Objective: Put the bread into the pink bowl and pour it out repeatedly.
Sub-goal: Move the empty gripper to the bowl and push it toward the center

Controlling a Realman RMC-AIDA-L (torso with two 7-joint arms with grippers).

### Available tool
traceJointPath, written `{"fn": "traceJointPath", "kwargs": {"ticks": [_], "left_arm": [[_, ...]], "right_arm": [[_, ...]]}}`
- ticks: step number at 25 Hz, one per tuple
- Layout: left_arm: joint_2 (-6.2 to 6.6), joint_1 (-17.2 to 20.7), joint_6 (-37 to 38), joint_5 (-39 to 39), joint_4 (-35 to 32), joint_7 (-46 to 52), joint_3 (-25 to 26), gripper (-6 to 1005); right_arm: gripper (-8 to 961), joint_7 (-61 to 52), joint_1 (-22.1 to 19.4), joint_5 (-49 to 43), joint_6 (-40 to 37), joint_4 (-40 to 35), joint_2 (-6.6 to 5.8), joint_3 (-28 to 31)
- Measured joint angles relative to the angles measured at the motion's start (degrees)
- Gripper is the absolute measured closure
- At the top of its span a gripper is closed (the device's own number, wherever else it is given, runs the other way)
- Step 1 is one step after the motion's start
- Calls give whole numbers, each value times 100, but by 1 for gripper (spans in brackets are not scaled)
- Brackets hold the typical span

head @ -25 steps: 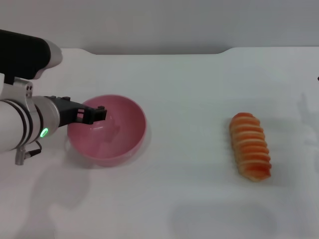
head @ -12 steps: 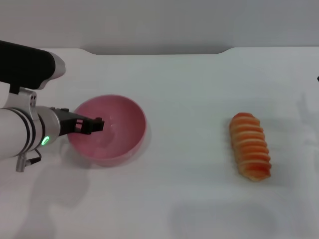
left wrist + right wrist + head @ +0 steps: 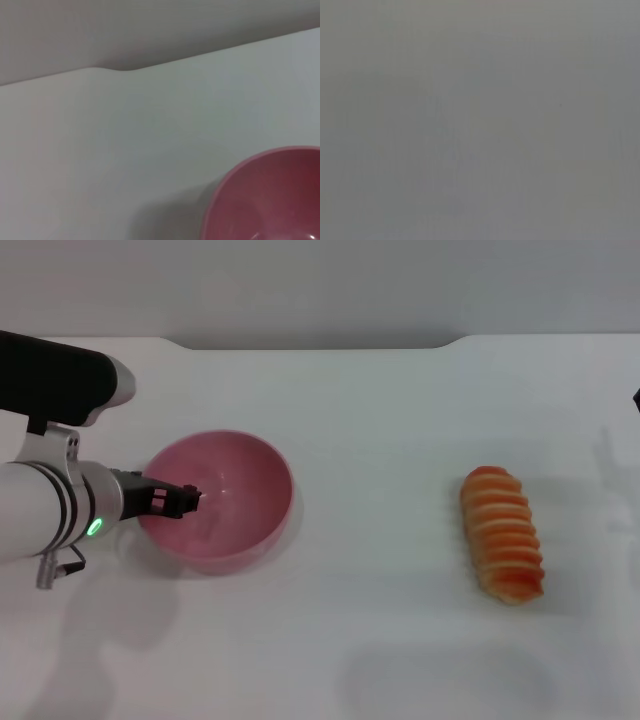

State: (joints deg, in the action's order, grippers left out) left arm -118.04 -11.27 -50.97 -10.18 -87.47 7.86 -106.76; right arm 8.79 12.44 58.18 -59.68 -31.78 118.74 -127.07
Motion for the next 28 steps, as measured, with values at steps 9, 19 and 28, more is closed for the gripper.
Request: {"fn": "traceJointPath", "kwargs": {"ticks": [9, 19, 28], "left_arm": [[28, 66, 357, -596, 61, -229, 181, 455], [19, -189, 421, -823, 373, -447, 182, 851], [23, -209, 395, -854, 364, -500, 210, 959]], "right_arm": [[167, 4, -30, 0, -37, -12, 7, 0], [166, 9, -39, 0, -48, -18, 9, 7], [166, 9, -14, 0, -50, -21, 2, 24]]}}
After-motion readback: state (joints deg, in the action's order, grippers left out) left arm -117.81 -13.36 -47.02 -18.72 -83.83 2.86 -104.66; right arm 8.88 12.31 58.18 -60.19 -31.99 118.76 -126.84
